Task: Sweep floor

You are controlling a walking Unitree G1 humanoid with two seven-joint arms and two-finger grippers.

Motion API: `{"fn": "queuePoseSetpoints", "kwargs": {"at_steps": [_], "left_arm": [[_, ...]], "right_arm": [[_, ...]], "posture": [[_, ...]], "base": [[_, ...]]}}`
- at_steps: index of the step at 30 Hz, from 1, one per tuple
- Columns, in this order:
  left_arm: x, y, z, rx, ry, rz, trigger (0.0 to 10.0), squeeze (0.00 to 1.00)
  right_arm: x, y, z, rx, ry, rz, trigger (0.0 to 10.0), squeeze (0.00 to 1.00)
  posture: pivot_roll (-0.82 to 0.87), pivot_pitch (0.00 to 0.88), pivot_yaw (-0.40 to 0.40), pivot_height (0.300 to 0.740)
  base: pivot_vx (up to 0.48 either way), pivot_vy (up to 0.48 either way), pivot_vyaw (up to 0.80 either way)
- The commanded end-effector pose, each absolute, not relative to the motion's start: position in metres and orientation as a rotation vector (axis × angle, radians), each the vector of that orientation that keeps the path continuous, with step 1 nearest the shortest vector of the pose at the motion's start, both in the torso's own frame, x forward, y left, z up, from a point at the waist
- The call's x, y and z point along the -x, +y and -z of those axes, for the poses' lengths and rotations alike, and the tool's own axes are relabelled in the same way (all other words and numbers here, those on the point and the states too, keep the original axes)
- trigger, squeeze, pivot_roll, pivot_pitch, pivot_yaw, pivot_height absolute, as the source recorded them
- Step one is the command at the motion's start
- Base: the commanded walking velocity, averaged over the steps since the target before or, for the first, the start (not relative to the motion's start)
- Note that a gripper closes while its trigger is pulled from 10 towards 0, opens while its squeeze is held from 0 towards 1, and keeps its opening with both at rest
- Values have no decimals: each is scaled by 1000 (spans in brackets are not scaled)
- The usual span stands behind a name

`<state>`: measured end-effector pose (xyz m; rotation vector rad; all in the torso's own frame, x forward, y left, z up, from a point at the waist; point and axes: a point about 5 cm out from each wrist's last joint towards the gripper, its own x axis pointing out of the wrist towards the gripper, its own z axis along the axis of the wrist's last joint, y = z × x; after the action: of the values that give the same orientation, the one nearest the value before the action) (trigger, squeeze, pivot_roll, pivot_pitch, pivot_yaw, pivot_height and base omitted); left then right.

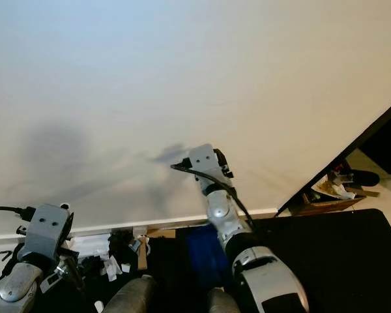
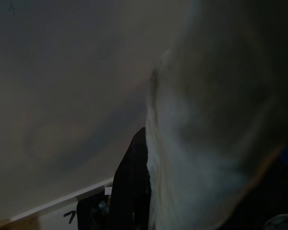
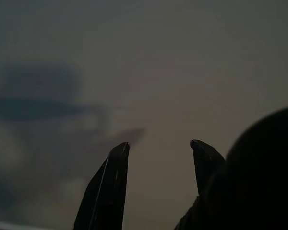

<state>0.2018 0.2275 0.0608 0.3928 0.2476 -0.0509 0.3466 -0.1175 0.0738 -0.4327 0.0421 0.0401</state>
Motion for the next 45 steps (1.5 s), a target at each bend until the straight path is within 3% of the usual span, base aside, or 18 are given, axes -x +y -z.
{"fn": "queuePoseSetpoints", "kwargs": {"at_steps": [1, 4, 5, 14, 28, 29, 30, 31, 32, 33, 35, 36, 37, 45], "left_arm": [[-198, 228, -56, -394, 273, 52, 10000, 0], [-198, 227, -55, -391, 272, 50, 10000, 0], [-198, 226, -55, -388, 272, 49, 10000, 0], [-199, 226, -52, -381, 275, 47, 10000, 0], [-201, 226, -53, -383, 270, 51, 10000, 0], [-201, 226, -53, -384, 270, 51, 10000, 0], [-201, 226, -53, -384, 270, 51, 10000, 0], [-201, 226, -53, -384, 270, 51, 10000, 0], [-201, 226, -53, -384, 269, 50, 10000, 0], [-202, 226, -53, -384, 269, 50, 10000, 0], [-202, 226, -53, -384, 269, 49, 10000, 0], [-202, 226, -53, -383, 268, 49, 10000, 0], [-201, 225, -52, -382, 268, 50, 10000, 0], [-200, 224, -51, -380, 270, 52, 10000, 0]], "right_arm": [[-344, -126, -64, 473, 115, -61, 10000, 0], [-345, -136, -62, 519, 155, -82, 10000, 0], [-346, -153, -62, 573, 199, -94, 10000, 0], [-346, -191, -69, 606, 300, -143, 10000, 0], [-344, -196, -75, 465, 350, -139, 10000, 0], [-345, -196, -77, 460, 347, -140, 8902, 0], [-346, -196, -79, 458, 344, -140, 8902, 0], [-346, -195, -80, 458, 340, -141, 7725, 0], [-347, -195, -81, 458, 335, -141, 5686, 0], [-347, -195, -83, 459, 332, -143, 1529, 0], [-347, -195, -85, 459, 331, -144, 1529, 0], [-347, -195, -87, 463, 327, -147, 1098, 0], [-347, -196, -90, 472, 322, -150, 0, 0], [-345, -196, -93, 475, 326, -164, 0, 0]], "posture": [[272, 131, -15, 740], [266, 132, -18, 740], [261, 133, -24, 740], [228, 137, -29, 740], [230, 133, -25, 740], [231, 133, -26, 740], [231, 133, -26, 740], [230, 132, -28, 740], [230, 132, -28, 740], [230, 132, -28, 740], [230, 132, -28, 740], [230, 132, -30, 740], [229, 132, -31, 740], [228, 130, -34, 740]], "base": [[0, 0, 0], [0, 0, 0], [0, 0, 0], [0, 0, 0], [0, 0, 0], [0, 0, 0], [0, 0, 0], [0, 0, 0], [0, 0, 0], [0, 0, 0], [0, 0, 0], [0, 0, 0], [0, 0, 0], [0, 0, 0]]}}
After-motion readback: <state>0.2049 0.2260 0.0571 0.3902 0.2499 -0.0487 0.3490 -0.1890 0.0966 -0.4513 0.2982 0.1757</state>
